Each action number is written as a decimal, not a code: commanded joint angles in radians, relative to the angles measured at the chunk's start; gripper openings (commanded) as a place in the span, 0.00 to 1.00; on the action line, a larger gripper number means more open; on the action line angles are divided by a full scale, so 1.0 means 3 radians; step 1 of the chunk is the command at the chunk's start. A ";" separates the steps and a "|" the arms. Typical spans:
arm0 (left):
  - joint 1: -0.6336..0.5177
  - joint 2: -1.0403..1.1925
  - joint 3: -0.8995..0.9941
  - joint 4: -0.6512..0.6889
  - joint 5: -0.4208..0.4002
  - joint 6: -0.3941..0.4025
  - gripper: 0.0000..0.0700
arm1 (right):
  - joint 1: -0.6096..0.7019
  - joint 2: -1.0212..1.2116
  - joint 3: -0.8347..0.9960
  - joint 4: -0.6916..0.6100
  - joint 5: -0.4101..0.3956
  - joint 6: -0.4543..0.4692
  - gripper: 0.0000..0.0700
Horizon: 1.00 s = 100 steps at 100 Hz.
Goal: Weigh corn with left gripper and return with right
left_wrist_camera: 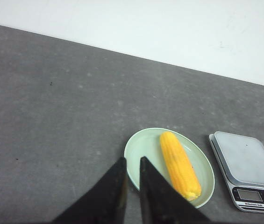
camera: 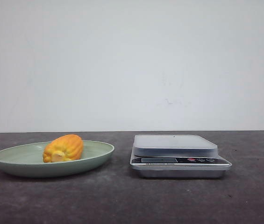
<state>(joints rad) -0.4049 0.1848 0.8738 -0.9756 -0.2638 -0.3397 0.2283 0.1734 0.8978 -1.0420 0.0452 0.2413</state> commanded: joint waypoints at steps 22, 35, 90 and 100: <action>0.0612 -0.0139 -0.1044 0.2056 0.0353 0.0678 0.00 | 0.0004 -0.0005 0.0037 0.0038 0.0005 0.0043 0.01; 0.0942 -0.0333 -0.1822 0.2823 0.0771 0.0746 0.00 | 0.0004 -0.0005 0.0037 0.0038 0.0019 0.0043 0.01; 0.1255 -0.0605 -0.2867 0.2675 0.0871 0.0650 0.00 | 0.0004 -0.0005 0.0037 0.0038 0.0024 0.0043 0.01; 0.1255 -0.0605 -0.2862 0.2639 0.0870 0.0646 0.00 | 0.0004 -0.0004 0.0037 0.0038 0.0024 0.0043 0.01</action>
<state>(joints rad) -0.0284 0.0055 0.0315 -0.1833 -0.0032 -0.1612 0.2283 0.1734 0.8978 -1.0420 0.0498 0.2417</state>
